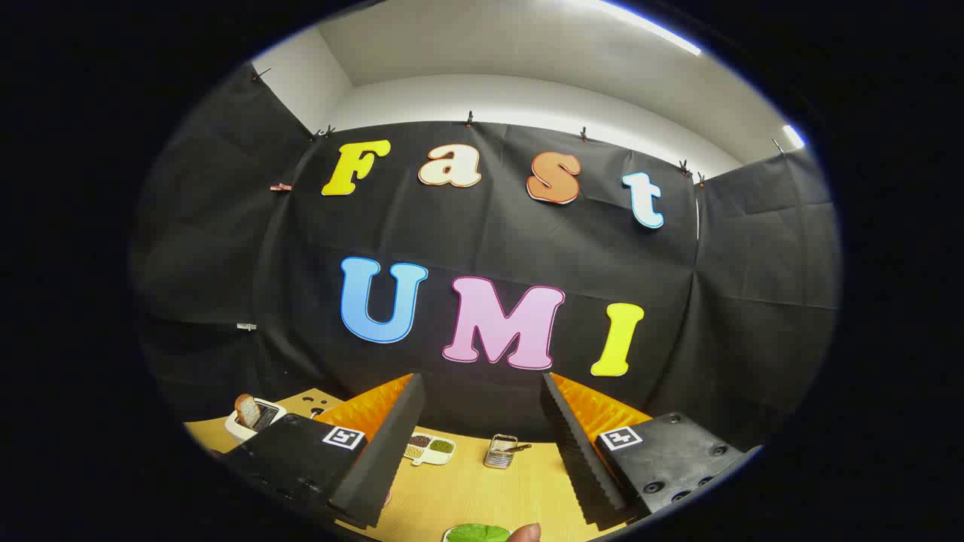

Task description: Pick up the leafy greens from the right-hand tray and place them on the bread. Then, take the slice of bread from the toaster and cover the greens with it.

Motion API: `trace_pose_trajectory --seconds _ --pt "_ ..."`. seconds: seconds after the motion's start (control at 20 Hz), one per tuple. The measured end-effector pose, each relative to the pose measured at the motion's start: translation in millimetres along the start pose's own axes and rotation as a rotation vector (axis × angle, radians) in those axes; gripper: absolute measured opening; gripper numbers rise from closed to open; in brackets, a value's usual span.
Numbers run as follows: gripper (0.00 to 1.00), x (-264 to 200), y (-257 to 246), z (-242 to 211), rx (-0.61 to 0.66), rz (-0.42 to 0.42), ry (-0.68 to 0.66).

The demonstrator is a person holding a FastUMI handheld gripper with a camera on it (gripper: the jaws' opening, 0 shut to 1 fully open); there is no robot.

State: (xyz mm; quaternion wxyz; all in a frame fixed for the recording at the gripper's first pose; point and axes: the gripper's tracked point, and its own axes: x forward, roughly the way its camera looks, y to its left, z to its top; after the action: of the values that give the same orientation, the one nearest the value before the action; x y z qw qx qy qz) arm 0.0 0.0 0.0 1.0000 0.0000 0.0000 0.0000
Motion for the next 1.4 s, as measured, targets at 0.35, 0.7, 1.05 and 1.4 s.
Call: trace_pose_trajectory --seconds 0.35,0.7,1.05,1.4 --pt "0.97 0 0 1 -0.003 0.003 -0.002" --pt "0.97 0 -1 1 -0.009 0.001 -0.009" --pt "0.97 6 16 -32 0.034 0.140 0.071" --pt "0.96 -20 18 -168 -0.006 0.333 0.346"
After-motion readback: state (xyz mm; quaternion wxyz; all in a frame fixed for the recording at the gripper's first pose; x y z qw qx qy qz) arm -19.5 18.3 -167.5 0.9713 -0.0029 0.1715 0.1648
